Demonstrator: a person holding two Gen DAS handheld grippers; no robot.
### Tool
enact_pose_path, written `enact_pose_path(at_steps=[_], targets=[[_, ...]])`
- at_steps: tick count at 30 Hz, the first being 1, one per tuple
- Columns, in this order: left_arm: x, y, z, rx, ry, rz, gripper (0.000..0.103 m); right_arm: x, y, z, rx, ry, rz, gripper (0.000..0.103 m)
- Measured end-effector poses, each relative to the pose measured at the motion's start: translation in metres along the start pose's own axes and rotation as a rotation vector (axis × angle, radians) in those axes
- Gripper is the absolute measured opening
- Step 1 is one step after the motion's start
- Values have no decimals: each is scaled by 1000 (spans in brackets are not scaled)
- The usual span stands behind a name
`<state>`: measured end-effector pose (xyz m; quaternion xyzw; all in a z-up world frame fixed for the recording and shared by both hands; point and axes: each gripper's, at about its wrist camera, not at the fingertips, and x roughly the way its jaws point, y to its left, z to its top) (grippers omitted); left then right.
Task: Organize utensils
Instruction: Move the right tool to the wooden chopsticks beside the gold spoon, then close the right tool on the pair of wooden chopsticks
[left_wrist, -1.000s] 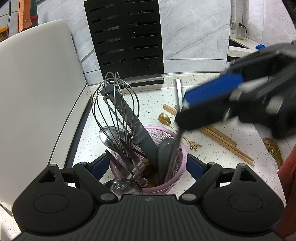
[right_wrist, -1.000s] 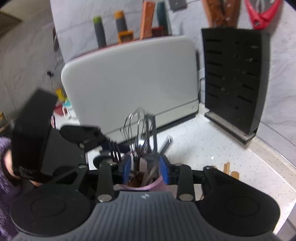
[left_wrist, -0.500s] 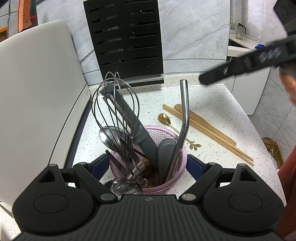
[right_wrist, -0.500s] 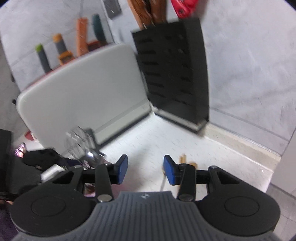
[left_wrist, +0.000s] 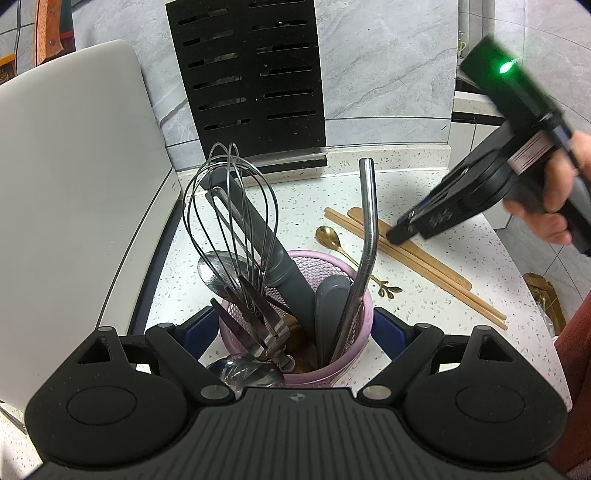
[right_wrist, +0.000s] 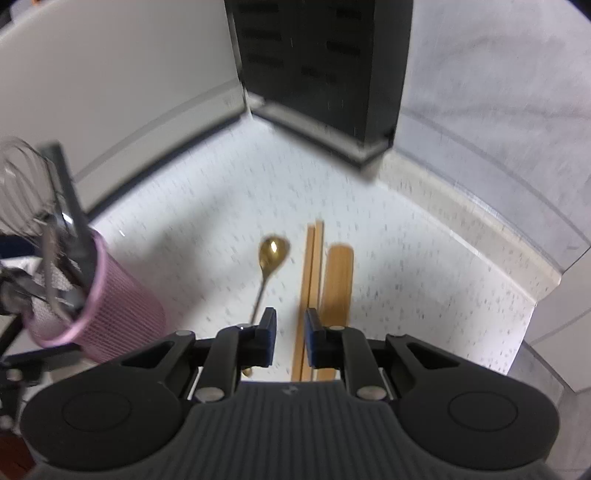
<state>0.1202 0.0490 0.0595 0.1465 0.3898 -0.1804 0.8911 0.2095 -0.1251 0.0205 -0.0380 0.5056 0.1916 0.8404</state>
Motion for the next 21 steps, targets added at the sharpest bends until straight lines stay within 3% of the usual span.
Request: enact_pose_path(at_steps=[9, 17, 21], targets=[[0, 0, 0, -1, 0, 1, 103, 21, 9, -4, -67, 115, -51, 11], [0, 0, 0, 0, 0, 1, 103, 24, 13, 3, -92, 147, -110, 12], [0, 0, 0, -1, -1, 0, 103, 27, 10, 5, -80, 164, -99, 13]])
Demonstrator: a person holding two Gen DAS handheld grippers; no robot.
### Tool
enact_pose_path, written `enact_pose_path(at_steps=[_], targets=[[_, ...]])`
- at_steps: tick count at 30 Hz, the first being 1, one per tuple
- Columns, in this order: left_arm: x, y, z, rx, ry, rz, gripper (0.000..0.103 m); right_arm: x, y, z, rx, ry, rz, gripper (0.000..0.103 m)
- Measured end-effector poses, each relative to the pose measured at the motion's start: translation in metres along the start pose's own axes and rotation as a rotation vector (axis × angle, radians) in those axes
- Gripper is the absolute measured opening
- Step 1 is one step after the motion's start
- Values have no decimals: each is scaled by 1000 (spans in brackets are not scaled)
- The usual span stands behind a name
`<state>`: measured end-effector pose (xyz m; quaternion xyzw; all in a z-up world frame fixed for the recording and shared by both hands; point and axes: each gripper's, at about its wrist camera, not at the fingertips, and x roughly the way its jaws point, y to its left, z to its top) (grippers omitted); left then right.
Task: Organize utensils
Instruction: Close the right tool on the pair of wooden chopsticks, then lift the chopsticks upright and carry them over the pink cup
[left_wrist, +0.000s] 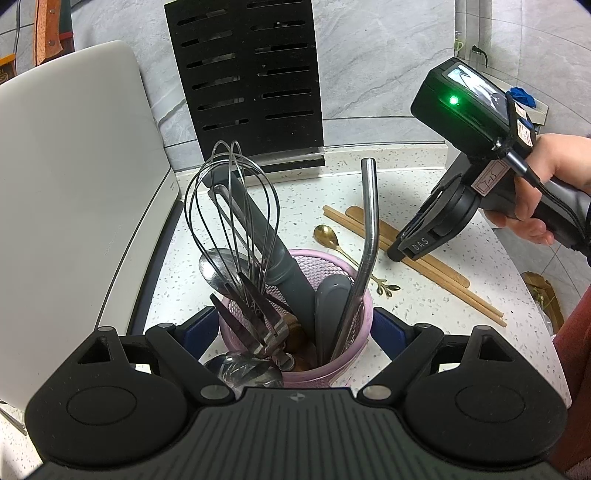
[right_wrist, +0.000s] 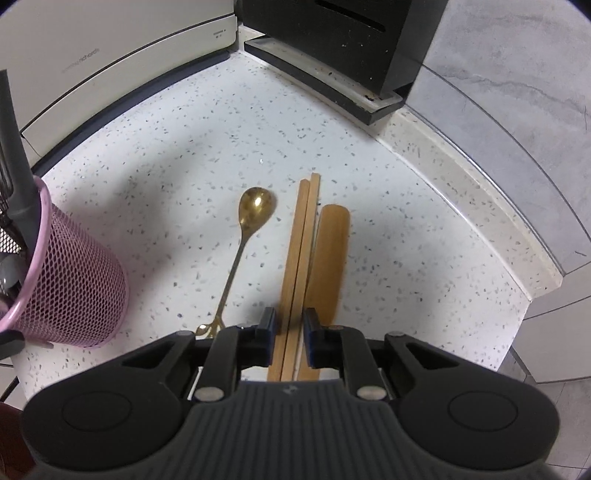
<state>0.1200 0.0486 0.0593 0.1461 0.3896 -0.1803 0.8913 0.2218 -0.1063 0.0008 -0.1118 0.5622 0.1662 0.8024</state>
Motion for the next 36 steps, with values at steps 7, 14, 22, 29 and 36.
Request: enact_pose_path(at_steps=[7, 14, 22, 29, 36], targets=[[0, 0, 0, 0, 0, 0, 103, 1, 10, 2, -49, 33, -7, 13], [0, 1, 0, 0, -1, 0, 103, 7, 5, 17, -16, 92, 1, 14], [0, 1, -1, 0, -2, -1, 102, 5, 9, 14, -35, 77, 12, 8], [0, 0, -1, 0, -3, 0, 103, -26, 0, 6, 13, -49, 73, 8], [-1, 1, 0, 0, -4, -1, 103, -76, -4, -4, 33, -255, 132, 8]])
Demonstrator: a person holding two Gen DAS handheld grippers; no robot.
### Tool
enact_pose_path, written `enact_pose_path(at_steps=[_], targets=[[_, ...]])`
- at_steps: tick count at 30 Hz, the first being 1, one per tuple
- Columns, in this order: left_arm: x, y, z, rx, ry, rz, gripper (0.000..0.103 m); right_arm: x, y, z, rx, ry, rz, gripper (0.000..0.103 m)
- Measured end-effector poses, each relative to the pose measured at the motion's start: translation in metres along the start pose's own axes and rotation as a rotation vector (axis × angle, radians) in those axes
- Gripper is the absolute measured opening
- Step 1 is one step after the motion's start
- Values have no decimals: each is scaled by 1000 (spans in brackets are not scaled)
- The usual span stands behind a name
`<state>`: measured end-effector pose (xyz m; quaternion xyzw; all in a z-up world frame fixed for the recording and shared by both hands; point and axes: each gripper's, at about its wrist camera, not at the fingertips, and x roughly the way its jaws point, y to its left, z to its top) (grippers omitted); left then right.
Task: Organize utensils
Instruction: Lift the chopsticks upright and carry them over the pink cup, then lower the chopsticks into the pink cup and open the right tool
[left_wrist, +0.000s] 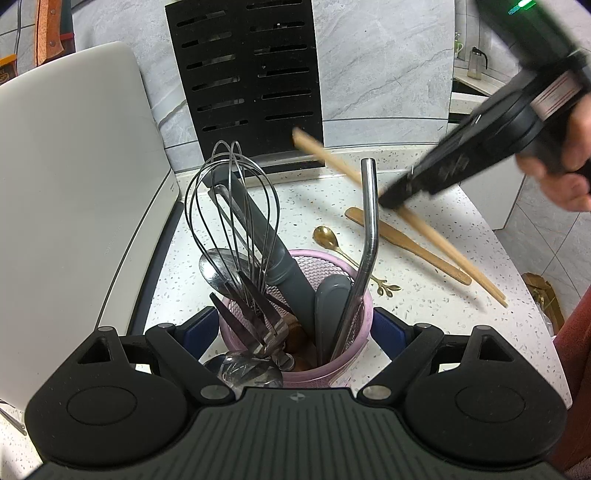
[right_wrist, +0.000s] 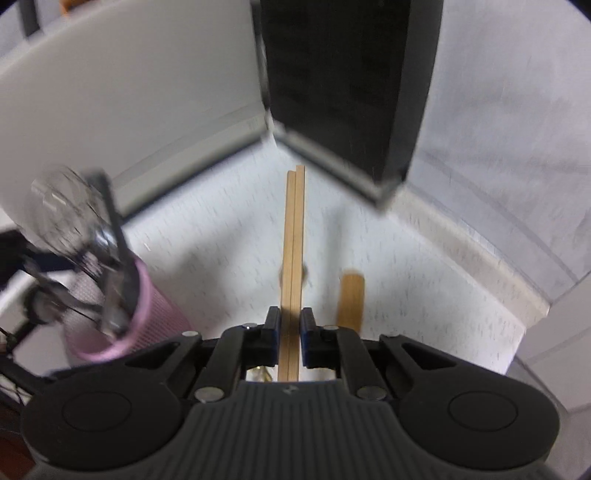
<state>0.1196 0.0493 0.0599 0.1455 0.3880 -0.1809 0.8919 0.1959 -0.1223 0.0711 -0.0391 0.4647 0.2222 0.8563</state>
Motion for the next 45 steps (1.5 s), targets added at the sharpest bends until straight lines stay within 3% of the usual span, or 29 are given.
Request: enact_pose_path(at_steps=[8, 13, 17, 26, 38, 45], targets=[[0, 0, 0, 0, 0, 0, 103, -62, 18, -10, 76, -392, 49, 8], [0, 0, 0, 0, -1, 0, 103, -88, 30, -13, 104, -654, 16, 8], [0, 0, -1, 0, -2, 1, 103, -92, 39, -10, 135, -768, 37, 8], [-1, 0, -1, 0, -2, 1, 103, -70, 61, -7, 139, -845, 65, 8], [-1, 0, -1, -1, -2, 0, 102, -51, 87, -21, 103, -830, 105, 8], [-1, 1, 0, -3, -1, -4, 102, -42, 89, -33, 85, -764, 132, 8]])
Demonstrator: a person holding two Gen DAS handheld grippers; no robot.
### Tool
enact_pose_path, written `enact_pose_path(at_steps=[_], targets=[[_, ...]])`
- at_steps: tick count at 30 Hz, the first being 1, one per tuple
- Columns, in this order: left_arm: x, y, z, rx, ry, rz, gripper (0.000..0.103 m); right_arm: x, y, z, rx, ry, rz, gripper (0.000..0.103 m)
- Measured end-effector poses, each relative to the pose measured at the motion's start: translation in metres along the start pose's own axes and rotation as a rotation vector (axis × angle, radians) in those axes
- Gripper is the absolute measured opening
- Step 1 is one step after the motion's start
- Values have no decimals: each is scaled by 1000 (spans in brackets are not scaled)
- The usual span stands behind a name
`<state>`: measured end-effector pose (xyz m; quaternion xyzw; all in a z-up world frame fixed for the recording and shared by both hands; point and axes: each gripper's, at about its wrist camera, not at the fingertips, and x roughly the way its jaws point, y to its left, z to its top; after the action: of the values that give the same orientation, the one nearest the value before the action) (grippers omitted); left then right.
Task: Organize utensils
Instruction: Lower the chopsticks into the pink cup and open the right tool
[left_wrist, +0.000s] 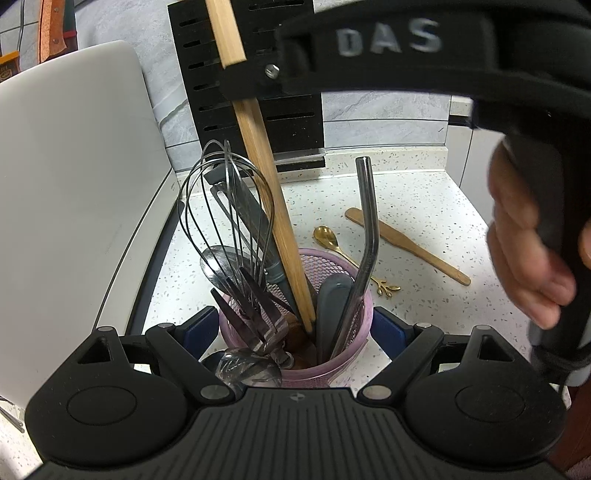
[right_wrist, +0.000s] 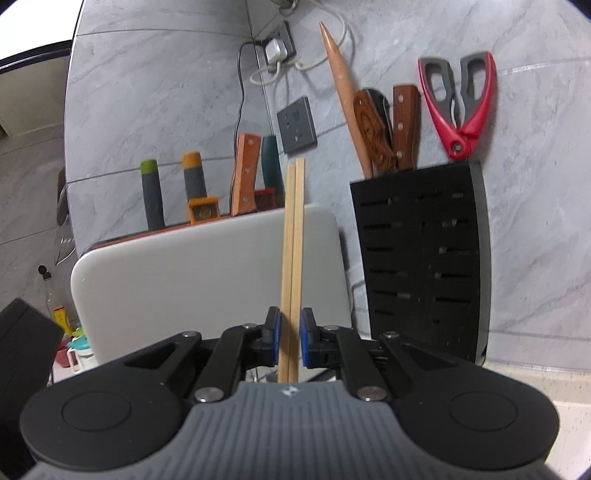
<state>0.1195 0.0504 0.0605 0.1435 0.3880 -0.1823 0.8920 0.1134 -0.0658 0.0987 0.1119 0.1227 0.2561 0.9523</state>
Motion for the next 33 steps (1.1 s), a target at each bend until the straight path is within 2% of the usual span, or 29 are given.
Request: enact_pose_path(at_steps=[8, 17, 19, 20, 23, 25, 30, 33], targets=[[0, 1, 1, -1, 0, -1, 102, -11, -8, -4, 52, 122, 65, 8], [-1, 1, 0, 0, 0, -1, 103, -11, 0, -19, 7, 222, 97, 8], [0, 1, 1, -1, 0, -1, 103, -8, 3, -21, -11, 268, 108, 8], [0, 1, 1, 0, 0, -1, 102, -7, 4, -23, -19, 295, 117, 0], [0, 0, 1, 10, 0, 3, 102, 3, 7, -30, -36, 397, 124, 0], [1, 0, 2, 4, 1, 2, 102, 6, 3, -32, -14, 412, 132, 0], [3, -1, 5, 3, 0, 1, 102, 1, 0, -22, -19, 386, 148, 1], [2, 0, 4, 3, 1, 1, 102, -2, 1, -15, -39, 395, 140, 7]])
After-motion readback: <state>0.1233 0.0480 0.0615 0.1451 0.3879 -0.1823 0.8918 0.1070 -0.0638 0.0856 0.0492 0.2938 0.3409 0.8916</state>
